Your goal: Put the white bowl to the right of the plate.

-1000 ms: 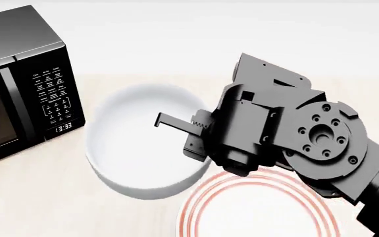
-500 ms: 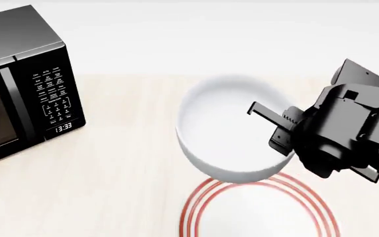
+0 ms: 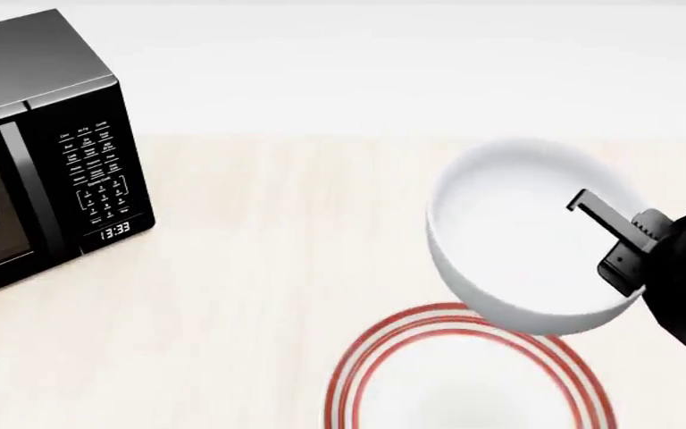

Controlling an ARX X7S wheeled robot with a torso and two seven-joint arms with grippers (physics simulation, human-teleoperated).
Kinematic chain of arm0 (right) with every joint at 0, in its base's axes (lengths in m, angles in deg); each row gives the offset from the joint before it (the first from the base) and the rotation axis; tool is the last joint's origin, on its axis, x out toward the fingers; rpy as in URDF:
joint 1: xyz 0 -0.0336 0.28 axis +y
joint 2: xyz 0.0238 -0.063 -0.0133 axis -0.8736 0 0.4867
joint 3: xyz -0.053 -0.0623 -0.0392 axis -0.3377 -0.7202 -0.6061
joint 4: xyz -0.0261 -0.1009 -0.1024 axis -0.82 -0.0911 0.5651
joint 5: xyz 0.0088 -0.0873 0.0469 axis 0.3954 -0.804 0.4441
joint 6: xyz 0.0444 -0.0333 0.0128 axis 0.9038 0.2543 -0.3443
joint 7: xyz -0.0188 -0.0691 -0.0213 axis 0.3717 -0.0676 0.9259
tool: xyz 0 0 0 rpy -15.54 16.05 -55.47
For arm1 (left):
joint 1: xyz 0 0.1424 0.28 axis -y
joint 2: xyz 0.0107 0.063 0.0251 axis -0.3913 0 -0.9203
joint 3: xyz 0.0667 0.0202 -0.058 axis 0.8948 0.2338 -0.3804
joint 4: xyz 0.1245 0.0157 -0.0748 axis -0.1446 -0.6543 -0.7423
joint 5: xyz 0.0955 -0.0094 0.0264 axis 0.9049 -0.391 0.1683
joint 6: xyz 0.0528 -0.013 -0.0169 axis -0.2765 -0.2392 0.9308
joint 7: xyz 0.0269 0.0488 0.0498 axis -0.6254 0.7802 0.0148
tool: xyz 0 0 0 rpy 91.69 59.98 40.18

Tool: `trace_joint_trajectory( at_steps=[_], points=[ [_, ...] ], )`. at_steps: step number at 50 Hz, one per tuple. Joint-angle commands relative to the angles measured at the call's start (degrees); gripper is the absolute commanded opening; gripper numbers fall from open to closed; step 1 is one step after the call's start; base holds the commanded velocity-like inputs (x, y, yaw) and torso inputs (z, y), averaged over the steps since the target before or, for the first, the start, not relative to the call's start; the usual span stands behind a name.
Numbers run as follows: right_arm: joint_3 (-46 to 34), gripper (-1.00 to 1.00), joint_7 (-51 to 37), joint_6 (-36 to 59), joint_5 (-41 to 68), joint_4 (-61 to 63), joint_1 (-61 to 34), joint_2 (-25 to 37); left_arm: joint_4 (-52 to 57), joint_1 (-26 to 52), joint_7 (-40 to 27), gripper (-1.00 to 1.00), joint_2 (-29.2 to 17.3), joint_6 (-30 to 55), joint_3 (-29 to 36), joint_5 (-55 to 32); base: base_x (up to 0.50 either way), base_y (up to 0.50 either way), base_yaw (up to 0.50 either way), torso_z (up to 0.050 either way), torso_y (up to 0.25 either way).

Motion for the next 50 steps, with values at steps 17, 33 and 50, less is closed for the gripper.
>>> trace_joint_trajectory(
  at_steps=[17,33,50],
  points=[
    [1.8,-1.00,1.9,-1.4,0.9,-1.5,2.5,9.5,-0.6,0.5,-0.7,1.00,-0.4,0.0,1.3,0.5,0.00,0.00,0.00,0.000,0.001],
    [1.6,-1.00,6.7,-2.8,1.0,-4.9,6.9,12.3,-1.1,0.6,-1.1,1.00,-0.5,-0.2,1.7,0.6,0.00,0.00,0.00,0.001,0.001],
    [2.0,-1.00,10.7,-3.3,3.4,-7.1,11.0,15.8,-1.3,0.7,-1.5,1.00,-0.7,-0.4,1.9,0.6,0.00,0.00,0.00,0.000,0.001]
  ],
)
